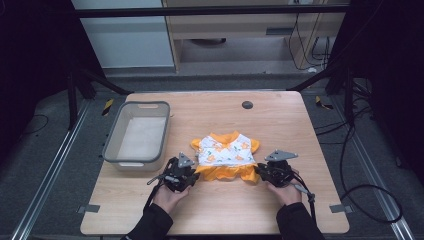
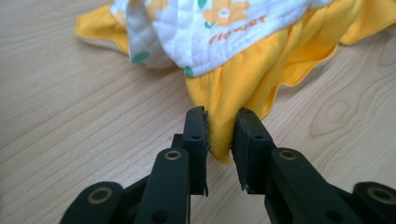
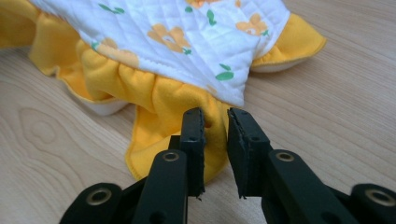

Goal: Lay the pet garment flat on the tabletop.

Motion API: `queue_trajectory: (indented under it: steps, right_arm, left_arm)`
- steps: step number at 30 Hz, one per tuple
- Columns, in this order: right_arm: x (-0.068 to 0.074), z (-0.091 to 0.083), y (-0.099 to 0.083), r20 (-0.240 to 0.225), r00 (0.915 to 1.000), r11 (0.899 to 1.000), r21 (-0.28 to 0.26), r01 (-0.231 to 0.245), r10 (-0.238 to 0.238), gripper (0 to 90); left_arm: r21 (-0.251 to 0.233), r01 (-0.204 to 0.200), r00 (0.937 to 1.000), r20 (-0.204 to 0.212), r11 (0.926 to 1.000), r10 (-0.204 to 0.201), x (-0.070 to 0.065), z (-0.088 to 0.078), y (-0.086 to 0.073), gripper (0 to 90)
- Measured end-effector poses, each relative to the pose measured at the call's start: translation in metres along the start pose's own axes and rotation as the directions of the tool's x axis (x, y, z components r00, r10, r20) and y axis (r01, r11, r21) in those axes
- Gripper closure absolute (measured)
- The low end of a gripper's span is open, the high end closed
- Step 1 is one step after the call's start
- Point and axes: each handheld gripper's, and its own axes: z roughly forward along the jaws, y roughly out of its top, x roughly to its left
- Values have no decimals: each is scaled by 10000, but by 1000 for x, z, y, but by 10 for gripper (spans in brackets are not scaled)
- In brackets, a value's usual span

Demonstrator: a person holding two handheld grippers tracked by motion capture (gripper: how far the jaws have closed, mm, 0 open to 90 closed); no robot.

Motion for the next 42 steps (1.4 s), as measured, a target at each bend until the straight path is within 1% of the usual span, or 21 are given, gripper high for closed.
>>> queue_trajectory:
  steps: [5,6,7,8,9,12,13,16,19,20,21,24,28,32,33,34,35,36,37,38,42]
  right_arm:
    - [1,0,-2,132,9999,9999,-154,6,-4,698]
    - [1,-6,-2,162,9998,9987,-508,-75,83,676]
    - [1,-6,-2,162,9998,9987,-508,-75,83,676]
    - [1,-16,-1,131,9998,9955,-935,-126,139,656]
    - [1,-16,-1,131,9998,9955,-935,-126,139,656]
    - [5,-34,-3,64,9999,9893,-1458,-75,85,618]
    - [7,-37,-5,9,10000,9884,-1515,-74,76,609]
    - [9,-40,-9,-72,10000,9884,-1519,-59,49,587]
    - [16,-41,-20,-188,9998,9921,-1245,-140,117,574]
    - [18,-39,-25,-204,9997,9948,-1014,-135,115,569]
    - [18,-39,-25,-204,9997,9948,-1014,-135,115,569]
    - [19,-29,-33,-212,9996,9982,-580,-176,164,555]
    - [16,-20,-33,-28,9997,9990,-379,-245,244,541]
    - [13,-15,-33,-96,9991,9988,-260,-419,416,561]
    - [13,-13,-33,-131,9988,9988,-159,-467,465,580]
    - [12,-10,-33,-194,9982,9984,-6,-569,568,639]
    - [12,-10,-33,-194,9982,9984,-6,-569,568,639]
    - [12,-9,-33,-135,9986,9984,259,-500,504,766]
    - [12,-9,-33,-135,9986,9984,259,-500,504,766]
    - [11,-10,-32,-187,9984,9980,352,-528,534,862]
    - [11,-18,-27,-343,9984,9989,147,-438,443,875]
  left_arm:
    - [106,4,9995,-325,9999,-1,1,5,-3,699]
    - [-143,113,9992,-375,9998,-118,2,0,-4,666]
    - [-143,113,9992,-375,9998,-118,2,0,-4,638]
    - [-475,71,9991,-418,9988,-91,2,-8,-4,603]
    - [-475,71,9991,-418,9988,-91,2,-8,-4,573]
    - [-856,-41,9995,-314,9963,14,-2,-24,-12,526]
    - [-844,-117,9994,-320,9964,90,-3,-26,-15,516]
    - [-843,-138,9995,-308,9963,112,-4,-31,-21,506]
    - [-811,26,9995,-300,9967,-51,-4,-33,-28,525]
    - [-655,146,9996,-220,9977,-161,-5,-31,-33,545]
    - [-655,146,9996,-220,9977,-161,-5,-31,-33,555]
    - [-569,200,9997,-139,9982,-209,-7,-24,-35,575]
    - [-655,237,9997,-87,9976,-243,-11,-14,-34,594]
    - [-526,335,9994,-65,9981,-339,-11,-7,-33,647]
    - [-477,296,9995,-93,9984,-301,-10,-6,-32,688]
    - [-468,347,9993,-110,9983,-353,-10,-5,-32,765]
    - [-453,335,9994,-71,9984,-339,-10,-4,-32,765]
    - [-464,303,9995,-50,9985,-305,-10,-4,-32,834]
    - [-469,325,9995,-16,9984,-326,-10,-4,-31,834]
    - [-535,293,9996,47,9981,-291,-10,-7,-30,857]
    - [-749,369,9989,330,9965,-345,-9,-16,-28,863]
